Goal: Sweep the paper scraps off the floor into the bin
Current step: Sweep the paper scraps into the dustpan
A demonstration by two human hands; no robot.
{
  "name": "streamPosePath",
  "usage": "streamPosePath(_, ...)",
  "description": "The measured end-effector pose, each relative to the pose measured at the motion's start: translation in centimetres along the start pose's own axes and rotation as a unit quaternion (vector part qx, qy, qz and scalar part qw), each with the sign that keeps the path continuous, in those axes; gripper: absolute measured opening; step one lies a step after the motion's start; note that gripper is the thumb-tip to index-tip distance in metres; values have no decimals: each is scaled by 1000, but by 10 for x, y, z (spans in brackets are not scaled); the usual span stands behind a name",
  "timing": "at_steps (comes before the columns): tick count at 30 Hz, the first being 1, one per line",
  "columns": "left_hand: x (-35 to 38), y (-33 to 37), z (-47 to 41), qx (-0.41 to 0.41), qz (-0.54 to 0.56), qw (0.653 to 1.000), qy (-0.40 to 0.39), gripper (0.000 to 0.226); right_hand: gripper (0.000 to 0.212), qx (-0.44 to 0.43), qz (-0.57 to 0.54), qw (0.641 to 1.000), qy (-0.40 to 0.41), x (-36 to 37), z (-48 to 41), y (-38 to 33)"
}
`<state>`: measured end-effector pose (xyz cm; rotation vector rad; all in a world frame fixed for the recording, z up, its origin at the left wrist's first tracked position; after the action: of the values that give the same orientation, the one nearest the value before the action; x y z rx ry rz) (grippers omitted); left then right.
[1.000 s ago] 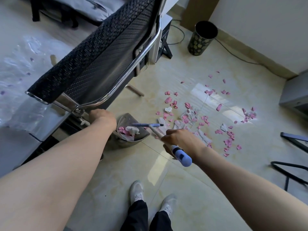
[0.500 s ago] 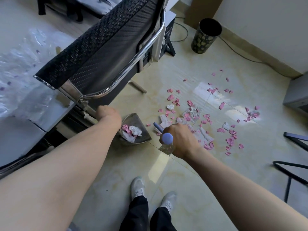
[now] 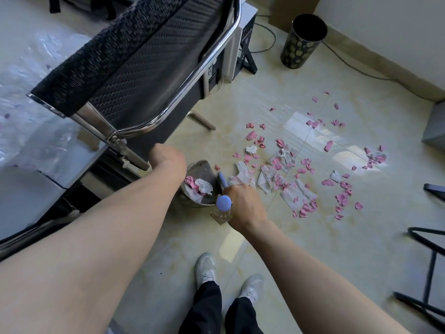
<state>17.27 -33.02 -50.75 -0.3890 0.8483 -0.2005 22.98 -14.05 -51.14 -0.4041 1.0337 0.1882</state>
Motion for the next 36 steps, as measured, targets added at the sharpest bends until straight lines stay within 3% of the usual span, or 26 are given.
streamPosePath(3,1,-2,2,-7,10,1000,0,26,26,-12,-38,999,10,-2,9,6)
streamPosePath(7,0,-4,3,-14,20,1000,-2,27,28,18,-88,994,64,-8,14,15)
streamPosePath(12,0,-6,-2,-17,22,1000,-5,28,7,23,-32,997,62,-9,2,7)
streamPosePath(17,4,-6,-4,-16,22,1000,0,27,14,22,-5,998,55,-2,-16,1)
streamPosePath(22,5,-9,-8,-8,4,1000,6,30,20,-61,6,998,3,7,-31,2)
streamPosePath(25,4,-12,-6,-4,-1,1000,7,31,20,-92,-4,996,10,3,-21,6)
streamPosePath(30,0,-10,0,1,-8,1000,5,31,26,-60,-65,994,60,-14,11,24)
streamPosePath(36,-13,12,10,9,12,1000,6,32,36,47,-128,987,89,-40,51,61)
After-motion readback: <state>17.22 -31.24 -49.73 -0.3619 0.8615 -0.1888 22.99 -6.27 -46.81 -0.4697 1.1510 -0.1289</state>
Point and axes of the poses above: each hand's wrist, its own z-axis away from the middle knuckle, its own x-axis out of the palm, y = z × x, the point moved 1 cm from there along -z, towards the middle knuckle, and after that the axes turned 5 degrees about z, right-handed, at the moved point
